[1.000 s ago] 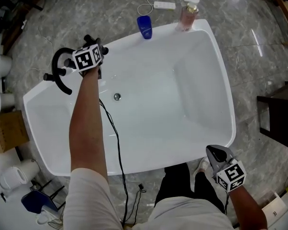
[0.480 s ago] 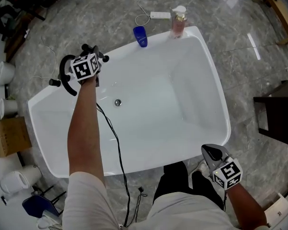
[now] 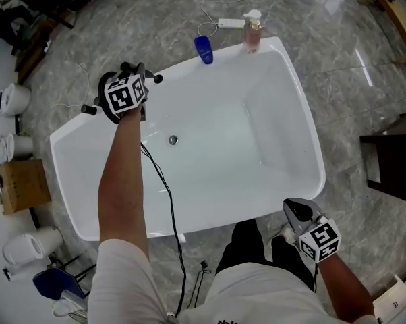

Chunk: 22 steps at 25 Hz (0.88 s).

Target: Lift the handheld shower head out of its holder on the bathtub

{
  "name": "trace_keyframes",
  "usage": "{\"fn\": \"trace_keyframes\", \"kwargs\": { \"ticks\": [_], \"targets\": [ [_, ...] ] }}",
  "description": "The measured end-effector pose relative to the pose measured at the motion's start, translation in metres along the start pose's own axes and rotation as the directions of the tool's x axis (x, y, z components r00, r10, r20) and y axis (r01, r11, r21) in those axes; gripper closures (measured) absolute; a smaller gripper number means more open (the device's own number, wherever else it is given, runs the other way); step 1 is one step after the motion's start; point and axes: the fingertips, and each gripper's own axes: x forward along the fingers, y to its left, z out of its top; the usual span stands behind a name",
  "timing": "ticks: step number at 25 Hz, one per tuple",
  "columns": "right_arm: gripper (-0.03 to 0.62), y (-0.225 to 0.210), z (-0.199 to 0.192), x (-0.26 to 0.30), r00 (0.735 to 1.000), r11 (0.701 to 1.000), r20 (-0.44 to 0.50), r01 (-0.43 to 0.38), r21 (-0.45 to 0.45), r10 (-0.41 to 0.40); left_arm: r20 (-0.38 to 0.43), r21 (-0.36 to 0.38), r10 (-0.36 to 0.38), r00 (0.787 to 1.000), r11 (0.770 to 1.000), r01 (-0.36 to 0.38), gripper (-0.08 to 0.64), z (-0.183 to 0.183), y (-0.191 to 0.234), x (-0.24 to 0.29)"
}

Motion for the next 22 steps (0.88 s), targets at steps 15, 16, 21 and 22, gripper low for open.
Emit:
{"fn": "trace_keyframes", "kwargs": {
  "ticks": [15,16,21,22],
  "targets": [
    [0.578,0.022,0.012,-0.026,0.998,0.997,0.043,-0.032,-0.067,0.035,0.083,0.015,-0.018,0.996,1.000,0.017,0.422,0.034,-0.021,-0.079],
    [0.578,0.024,0.013,-0.027,0.998,0.997,0.044,-0.034,-0.074,0.037,0.088,0.018,-0.023,0.996,1.000,0.022,0.422,0.036,-0.023,-0.084],
    [0.580,0.030,0.020,-0.035,0.997,0.996,0.065,-0.033,-0.085,0.039,0.110,0.024,-0.030,0.993,0.999,0.028,0.422,0.045,-0.032,-0.112],
    [0.580,0.032,0.022,-0.037,0.997,0.996,0.072,-0.033,-0.085,0.039,0.115,0.027,-0.029,0.993,0.999,0.026,0.422,0.046,-0.033,-0.119]
  ]
}}
